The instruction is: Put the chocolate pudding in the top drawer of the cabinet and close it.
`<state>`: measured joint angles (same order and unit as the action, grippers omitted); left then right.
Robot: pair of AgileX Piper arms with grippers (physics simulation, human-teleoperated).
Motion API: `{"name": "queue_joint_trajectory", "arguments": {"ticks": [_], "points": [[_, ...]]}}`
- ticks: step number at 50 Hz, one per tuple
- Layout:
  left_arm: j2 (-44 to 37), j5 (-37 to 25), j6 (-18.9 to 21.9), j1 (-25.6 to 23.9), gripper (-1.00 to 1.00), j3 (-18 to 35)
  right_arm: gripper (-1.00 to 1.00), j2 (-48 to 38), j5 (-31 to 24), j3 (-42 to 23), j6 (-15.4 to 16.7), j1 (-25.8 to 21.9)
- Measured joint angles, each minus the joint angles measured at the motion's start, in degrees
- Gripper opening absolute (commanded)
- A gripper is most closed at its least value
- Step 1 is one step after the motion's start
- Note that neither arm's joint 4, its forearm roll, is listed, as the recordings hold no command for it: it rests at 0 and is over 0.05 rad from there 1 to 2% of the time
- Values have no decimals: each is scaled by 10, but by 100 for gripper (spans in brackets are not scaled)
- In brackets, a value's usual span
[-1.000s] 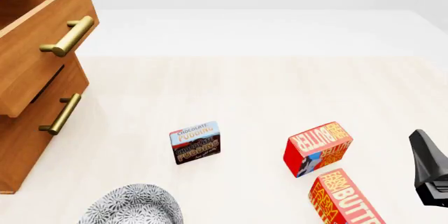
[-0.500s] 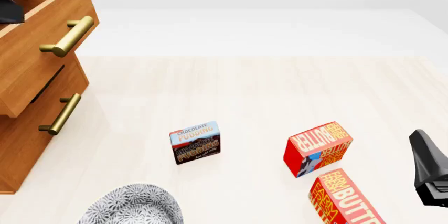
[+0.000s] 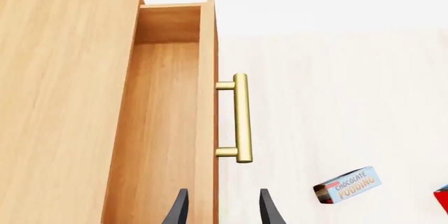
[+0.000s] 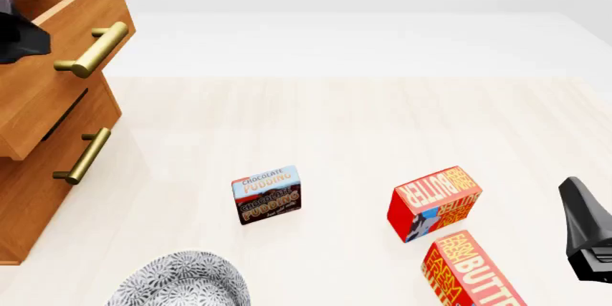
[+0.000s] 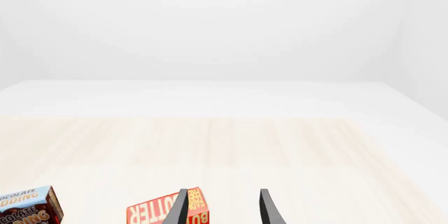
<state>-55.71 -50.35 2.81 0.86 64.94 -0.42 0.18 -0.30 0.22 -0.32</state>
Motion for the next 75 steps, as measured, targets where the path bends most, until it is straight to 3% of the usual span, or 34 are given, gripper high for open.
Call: {"name": "queue_joint_trajectory", "arguments": {"ticks": [75], "points": [[-8, 61, -10, -76, 100, -60, 100, 0, 0, 0, 0, 0]]}}
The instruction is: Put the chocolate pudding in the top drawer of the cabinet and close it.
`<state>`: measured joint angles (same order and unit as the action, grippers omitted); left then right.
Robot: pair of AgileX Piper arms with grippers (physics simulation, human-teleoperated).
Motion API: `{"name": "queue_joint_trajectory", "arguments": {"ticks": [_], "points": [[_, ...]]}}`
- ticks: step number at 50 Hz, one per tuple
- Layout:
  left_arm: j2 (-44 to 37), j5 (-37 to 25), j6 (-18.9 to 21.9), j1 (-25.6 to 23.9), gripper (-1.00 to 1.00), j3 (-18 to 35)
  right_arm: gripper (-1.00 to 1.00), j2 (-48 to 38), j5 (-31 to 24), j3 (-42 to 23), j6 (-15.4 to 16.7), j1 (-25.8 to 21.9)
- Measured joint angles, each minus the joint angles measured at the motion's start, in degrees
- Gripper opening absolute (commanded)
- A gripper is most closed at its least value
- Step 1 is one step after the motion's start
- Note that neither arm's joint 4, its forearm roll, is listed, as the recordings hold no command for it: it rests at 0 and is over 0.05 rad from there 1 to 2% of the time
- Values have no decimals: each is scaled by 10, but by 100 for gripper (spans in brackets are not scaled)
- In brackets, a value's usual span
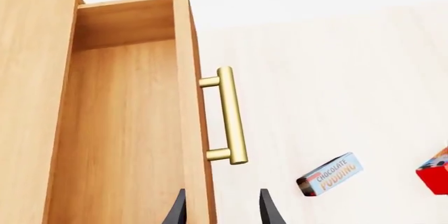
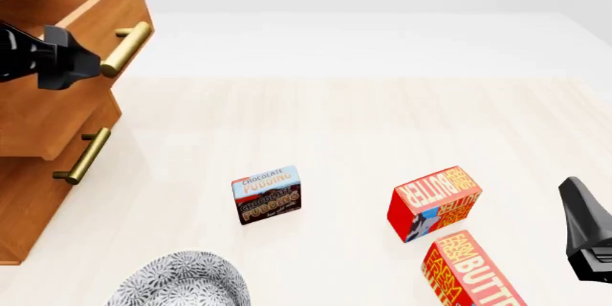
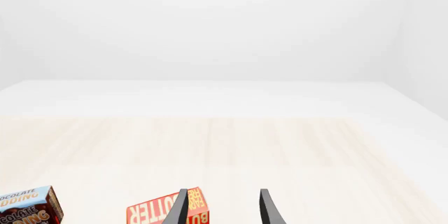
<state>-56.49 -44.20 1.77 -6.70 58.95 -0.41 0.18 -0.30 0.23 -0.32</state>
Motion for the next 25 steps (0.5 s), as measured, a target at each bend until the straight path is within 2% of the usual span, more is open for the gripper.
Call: {"name": "queue_joint_trajectory", "arguments": {"ticks": [25], "points": [[-2, 21, 9, -28, 100, -9, 100, 0, 0, 0, 0, 0]]}}
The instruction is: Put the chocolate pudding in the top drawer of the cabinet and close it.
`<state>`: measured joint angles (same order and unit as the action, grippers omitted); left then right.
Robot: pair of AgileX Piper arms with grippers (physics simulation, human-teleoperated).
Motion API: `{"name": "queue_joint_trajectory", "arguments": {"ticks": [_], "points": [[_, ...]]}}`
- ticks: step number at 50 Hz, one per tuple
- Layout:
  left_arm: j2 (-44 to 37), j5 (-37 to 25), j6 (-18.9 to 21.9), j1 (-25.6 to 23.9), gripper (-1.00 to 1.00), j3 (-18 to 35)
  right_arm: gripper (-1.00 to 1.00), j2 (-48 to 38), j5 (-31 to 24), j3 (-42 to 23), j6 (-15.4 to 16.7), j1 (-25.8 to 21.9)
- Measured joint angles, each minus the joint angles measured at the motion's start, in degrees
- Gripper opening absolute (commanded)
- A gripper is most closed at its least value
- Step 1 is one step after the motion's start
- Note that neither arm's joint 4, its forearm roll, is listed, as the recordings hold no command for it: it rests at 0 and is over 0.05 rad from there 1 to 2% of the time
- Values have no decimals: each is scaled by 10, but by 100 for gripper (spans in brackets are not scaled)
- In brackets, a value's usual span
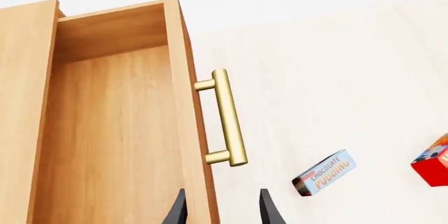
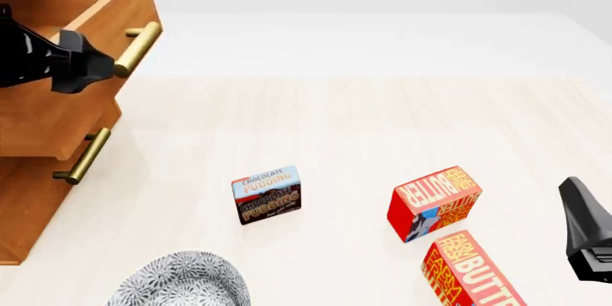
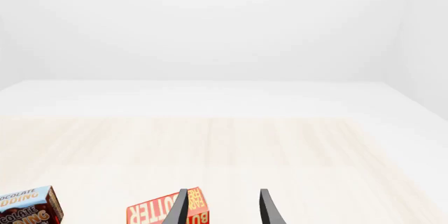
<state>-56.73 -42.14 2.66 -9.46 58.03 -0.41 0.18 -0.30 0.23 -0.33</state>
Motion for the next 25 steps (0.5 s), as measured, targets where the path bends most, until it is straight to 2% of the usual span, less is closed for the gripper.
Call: {"name": "queue_joint_trajectory", "arguments": {"ticks": [25], "points": [[-16, 10, -14, -30, 100, -11, 100, 0, 0, 0, 0, 0]]}}
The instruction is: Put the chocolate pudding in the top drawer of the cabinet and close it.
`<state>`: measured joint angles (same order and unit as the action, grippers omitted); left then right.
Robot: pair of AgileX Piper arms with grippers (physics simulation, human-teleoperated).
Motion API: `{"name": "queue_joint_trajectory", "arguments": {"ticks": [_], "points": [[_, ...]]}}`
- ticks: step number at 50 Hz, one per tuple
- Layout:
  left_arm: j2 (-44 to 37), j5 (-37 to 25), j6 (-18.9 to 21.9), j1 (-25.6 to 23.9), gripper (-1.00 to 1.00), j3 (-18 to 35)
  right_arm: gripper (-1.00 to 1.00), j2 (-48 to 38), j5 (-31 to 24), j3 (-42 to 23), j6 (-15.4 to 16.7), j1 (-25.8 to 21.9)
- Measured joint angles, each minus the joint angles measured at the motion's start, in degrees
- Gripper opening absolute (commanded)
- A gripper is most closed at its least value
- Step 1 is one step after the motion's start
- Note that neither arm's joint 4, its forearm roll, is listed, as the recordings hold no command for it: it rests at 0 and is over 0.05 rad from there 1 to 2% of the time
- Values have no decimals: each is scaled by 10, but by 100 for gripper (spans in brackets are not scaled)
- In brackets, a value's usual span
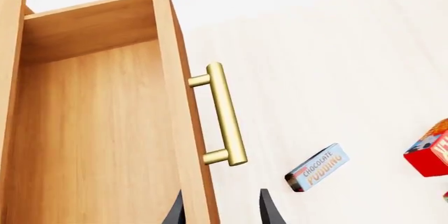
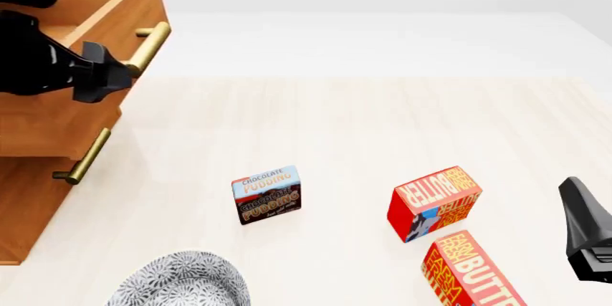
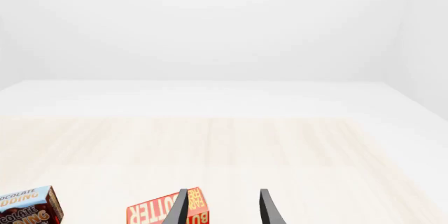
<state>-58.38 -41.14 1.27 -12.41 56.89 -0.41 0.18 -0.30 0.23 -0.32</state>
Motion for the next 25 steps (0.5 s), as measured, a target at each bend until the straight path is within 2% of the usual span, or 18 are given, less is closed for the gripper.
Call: {"name": "queue_joint_trajectory", "arguments": {"ticks": [25], "points": [[-1, 9, -12, -23, 100, -2, 100, 0, 0, 0, 0, 0]]}}
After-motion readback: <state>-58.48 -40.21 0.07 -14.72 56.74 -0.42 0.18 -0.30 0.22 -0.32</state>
